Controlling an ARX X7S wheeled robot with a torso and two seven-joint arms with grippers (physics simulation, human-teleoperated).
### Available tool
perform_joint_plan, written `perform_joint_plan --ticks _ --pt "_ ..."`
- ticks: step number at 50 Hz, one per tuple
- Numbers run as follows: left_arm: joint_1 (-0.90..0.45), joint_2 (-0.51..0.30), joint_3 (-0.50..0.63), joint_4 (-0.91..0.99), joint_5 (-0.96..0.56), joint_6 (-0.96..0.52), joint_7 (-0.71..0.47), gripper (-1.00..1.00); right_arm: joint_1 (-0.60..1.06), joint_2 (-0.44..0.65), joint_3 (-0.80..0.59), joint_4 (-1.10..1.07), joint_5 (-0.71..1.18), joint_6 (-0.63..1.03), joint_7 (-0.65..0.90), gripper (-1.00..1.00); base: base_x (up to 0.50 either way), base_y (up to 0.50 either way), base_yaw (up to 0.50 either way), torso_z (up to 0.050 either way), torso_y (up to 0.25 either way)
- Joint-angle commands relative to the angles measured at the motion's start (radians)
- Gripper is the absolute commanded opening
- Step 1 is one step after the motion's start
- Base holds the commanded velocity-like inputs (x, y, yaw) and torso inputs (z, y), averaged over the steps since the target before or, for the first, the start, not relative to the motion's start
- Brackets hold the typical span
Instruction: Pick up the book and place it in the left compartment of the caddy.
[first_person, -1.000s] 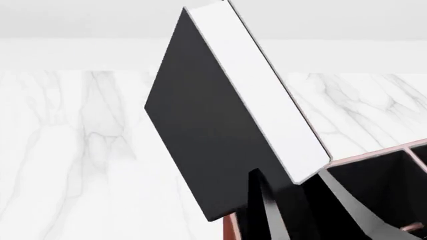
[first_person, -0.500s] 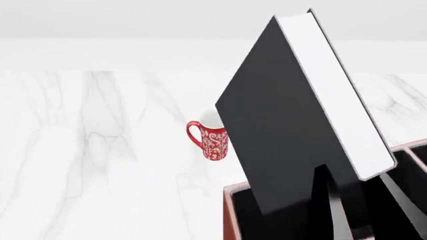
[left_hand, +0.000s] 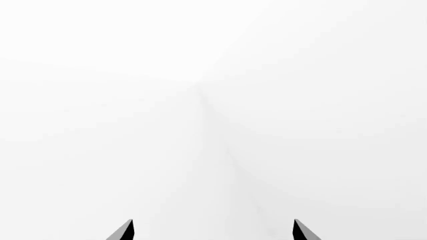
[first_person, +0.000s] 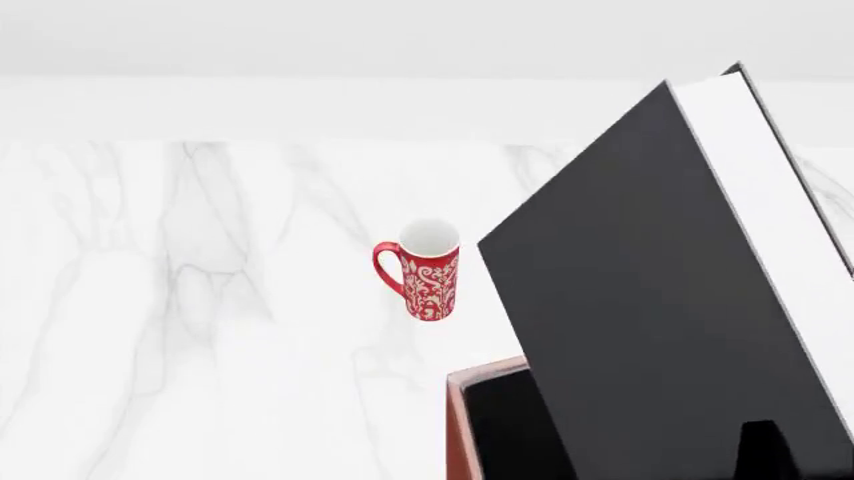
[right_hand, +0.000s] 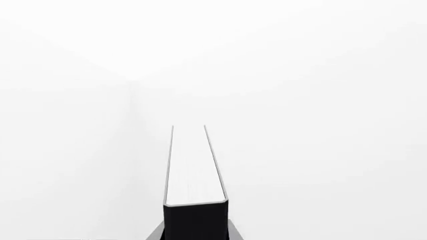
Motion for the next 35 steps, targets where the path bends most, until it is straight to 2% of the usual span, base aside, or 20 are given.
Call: perform_joint_plan --ticks 1,5,28,35 --pt "-0.014 0.023 -0.023 0.000 -0.023 0.044 0.047 1.00 -0.110 -0.023 0.050 0.133 -0.020 -0.182 -0.184 -1.00 0.00 0.00 0.00 0.000 0.000" --pt "-0.026 0.023 -0.014 0.000 -0.012 0.032 0.053 1.00 -0.127 -0.023 0.029 0.166 0.030 -0.207 -0.254 -1.00 0.00 0.00 0.00 0.000 0.000" --pt "-0.065 0.023 0.022 0.000 0.033 -0.011 0.071 1.00 -0.009 -0.097 -0.056 0.347 0.110 -0.158 -0.318 -1.00 0.00 0.00 0.00 0.000 0.001" --pt "-0.083 0.023 0.037 0.000 0.052 -0.027 0.081 1.00 0.052 -0.128 -0.125 0.414 0.118 -0.121 -0.357 -1.00 0.00 0.00 0.00 0.000 0.001"
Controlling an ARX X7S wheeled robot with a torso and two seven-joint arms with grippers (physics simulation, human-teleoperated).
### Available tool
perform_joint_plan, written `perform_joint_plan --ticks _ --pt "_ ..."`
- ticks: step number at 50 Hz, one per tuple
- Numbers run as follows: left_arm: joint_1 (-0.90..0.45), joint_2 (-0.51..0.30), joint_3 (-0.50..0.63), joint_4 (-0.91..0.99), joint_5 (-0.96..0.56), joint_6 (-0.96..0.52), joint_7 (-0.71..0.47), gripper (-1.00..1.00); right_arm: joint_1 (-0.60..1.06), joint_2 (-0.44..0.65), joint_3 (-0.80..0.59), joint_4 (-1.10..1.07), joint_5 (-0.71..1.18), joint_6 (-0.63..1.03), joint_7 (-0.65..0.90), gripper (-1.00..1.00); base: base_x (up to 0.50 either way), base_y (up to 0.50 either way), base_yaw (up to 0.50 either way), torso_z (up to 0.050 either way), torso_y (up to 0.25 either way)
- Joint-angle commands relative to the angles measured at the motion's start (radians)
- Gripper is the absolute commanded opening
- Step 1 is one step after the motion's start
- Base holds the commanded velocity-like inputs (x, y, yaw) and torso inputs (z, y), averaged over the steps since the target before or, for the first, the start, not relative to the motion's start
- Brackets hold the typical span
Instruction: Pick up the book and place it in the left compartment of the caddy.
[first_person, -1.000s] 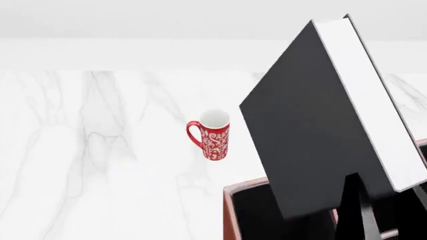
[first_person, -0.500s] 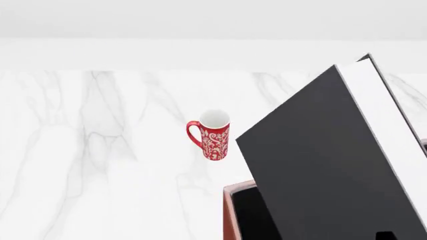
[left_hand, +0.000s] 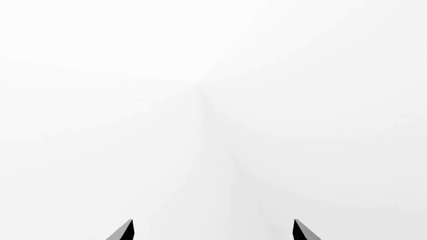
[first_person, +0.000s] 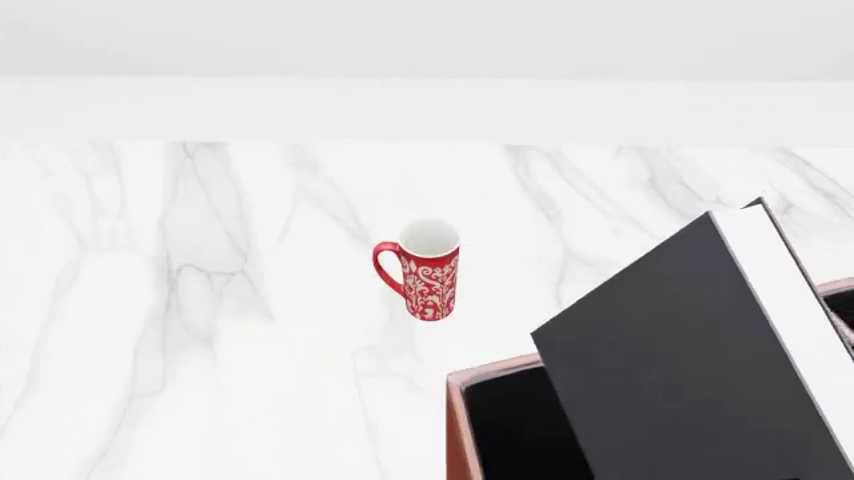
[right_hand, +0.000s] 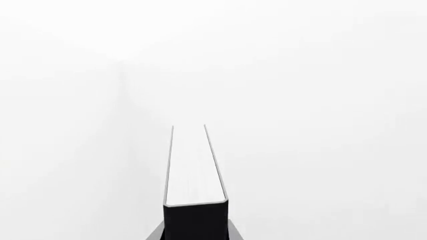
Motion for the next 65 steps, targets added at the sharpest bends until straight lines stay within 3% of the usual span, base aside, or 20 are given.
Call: perform_joint_plan --ticks 1,32,40,65 --pt "-0.031 0.023 -0.008 0.000 -0.004 0.028 0.058 1.00 0.081 -0.058 -0.054 0.171 -0.045 -0.016 -0.072 -1.00 0.00 0.00 0.00 0.000 0.000" --pt "-0.049 0.023 0.007 0.000 0.019 0.010 0.071 1.00 0.187 -0.108 -0.119 0.343 0.014 0.065 -0.128 -1.00 0.00 0.00 0.00 0.000 0.001" --pt "-0.052 0.023 0.012 0.000 0.024 0.007 0.073 1.00 0.215 -0.106 -0.129 0.369 -0.061 0.131 -0.054 -1.00 0.00 0.00 0.00 0.000 0.001" --pt "-0.060 0.023 0.025 0.000 0.039 -0.002 0.077 1.00 0.255 -0.098 -0.171 0.382 -0.119 0.227 -0.017 -1.00 0.00 0.00 0.00 0.000 0.001"
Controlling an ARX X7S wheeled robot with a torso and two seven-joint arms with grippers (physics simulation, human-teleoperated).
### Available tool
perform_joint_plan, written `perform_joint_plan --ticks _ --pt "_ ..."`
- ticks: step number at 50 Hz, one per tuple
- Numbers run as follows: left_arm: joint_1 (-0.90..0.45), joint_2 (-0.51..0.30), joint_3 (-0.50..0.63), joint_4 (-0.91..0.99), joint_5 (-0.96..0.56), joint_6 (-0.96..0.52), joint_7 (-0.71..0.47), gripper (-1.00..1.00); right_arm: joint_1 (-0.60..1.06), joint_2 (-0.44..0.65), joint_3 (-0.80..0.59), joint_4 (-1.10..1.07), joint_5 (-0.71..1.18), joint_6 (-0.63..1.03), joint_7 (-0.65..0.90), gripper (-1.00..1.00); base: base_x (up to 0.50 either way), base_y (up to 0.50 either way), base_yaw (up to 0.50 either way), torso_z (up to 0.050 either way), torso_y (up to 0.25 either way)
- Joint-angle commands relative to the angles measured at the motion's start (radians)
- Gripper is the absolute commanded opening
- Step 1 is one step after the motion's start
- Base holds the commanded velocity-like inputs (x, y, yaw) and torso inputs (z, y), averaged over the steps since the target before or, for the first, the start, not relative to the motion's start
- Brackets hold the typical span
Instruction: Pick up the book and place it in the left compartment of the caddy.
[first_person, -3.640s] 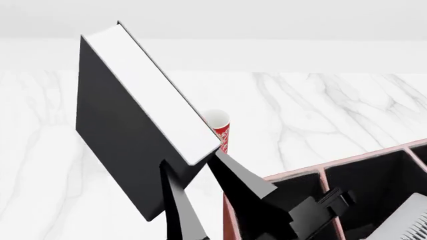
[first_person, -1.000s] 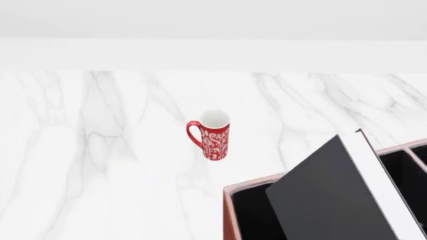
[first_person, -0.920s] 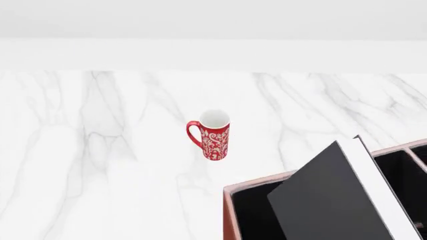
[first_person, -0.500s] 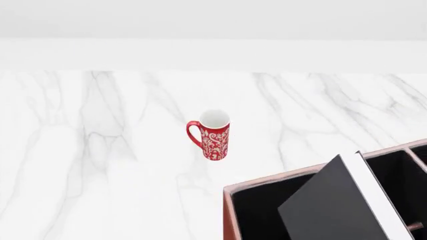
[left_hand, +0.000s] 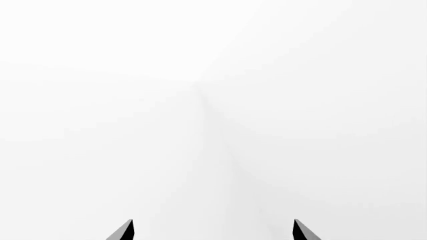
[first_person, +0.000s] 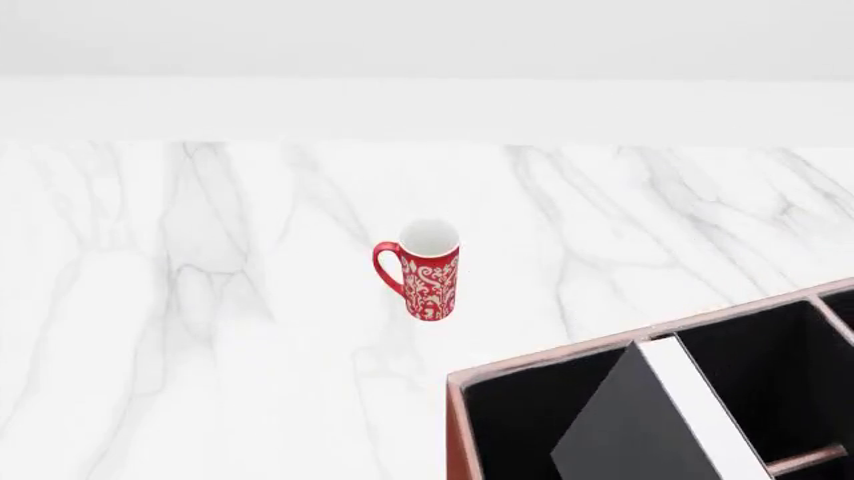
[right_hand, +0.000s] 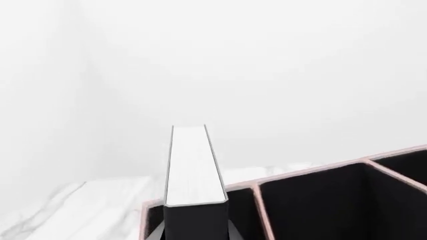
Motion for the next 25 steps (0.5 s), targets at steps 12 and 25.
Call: perform_joint_plan --ticks 12,25 --pt "-0.016 0.023 -0.021 0.000 -0.021 0.043 0.051 1.00 0.052 -0.024 0.000 0.096 -0.106 0.008 0.013 -1.00 0.00 0.00 0.00 0.000 0.002" --pt "-0.012 0.023 -0.024 0.000 -0.024 0.047 0.050 1.00 0.062 -0.033 -0.003 0.104 -0.099 0.015 0.007 -1.00 0.00 0.00 0.00 0.001 0.001"
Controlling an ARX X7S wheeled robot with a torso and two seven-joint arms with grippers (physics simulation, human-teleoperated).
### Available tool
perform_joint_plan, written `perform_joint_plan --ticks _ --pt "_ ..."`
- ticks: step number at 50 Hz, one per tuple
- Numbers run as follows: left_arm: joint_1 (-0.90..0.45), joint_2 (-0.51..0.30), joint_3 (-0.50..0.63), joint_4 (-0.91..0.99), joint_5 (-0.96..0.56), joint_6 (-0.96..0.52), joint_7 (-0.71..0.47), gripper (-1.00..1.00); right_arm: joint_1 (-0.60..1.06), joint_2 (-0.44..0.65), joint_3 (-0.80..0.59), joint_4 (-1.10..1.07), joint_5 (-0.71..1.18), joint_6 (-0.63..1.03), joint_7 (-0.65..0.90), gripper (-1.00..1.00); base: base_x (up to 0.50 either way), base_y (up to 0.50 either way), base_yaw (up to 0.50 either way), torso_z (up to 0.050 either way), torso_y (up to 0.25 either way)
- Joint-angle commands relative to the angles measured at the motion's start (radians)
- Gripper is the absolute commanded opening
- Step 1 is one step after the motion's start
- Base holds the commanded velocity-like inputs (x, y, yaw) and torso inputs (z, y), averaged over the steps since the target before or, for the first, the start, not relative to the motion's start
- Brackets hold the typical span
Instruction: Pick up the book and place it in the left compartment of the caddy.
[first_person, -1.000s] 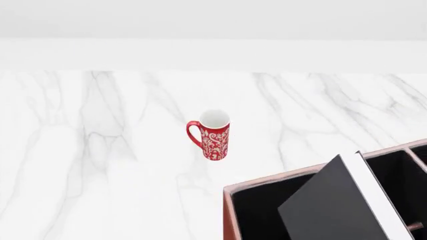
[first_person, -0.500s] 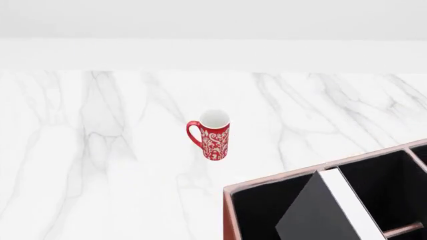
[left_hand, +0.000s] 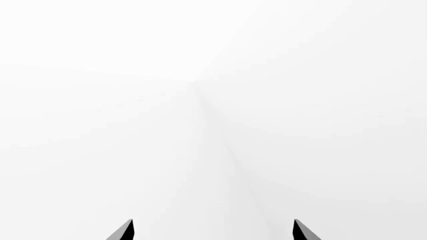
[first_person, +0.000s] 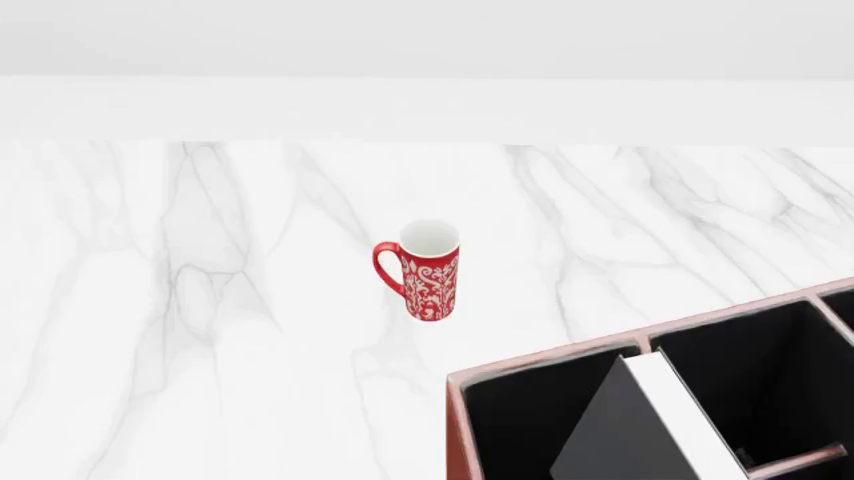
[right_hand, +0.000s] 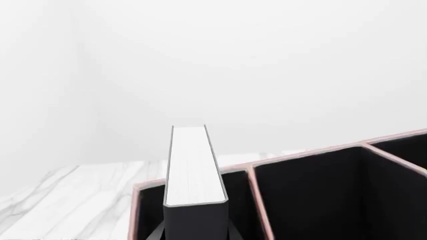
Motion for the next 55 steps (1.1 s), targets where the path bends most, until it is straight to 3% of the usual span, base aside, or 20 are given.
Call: perform_joint_plan --ticks 1,55 --pt "0.000 0.023 -0.036 0.000 -0.040 0.058 0.041 1.00 0.024 -0.021 0.022 0.077 -0.068 -0.044 -0.018 -1.00 0.00 0.00 0.00 0.000 0.000" --pt "-0.027 0.023 0.003 0.000 0.000 0.029 0.055 1.00 0.126 -0.085 -0.029 0.158 -0.090 0.020 -0.035 -1.00 0.00 0.00 0.00 0.000 0.001"
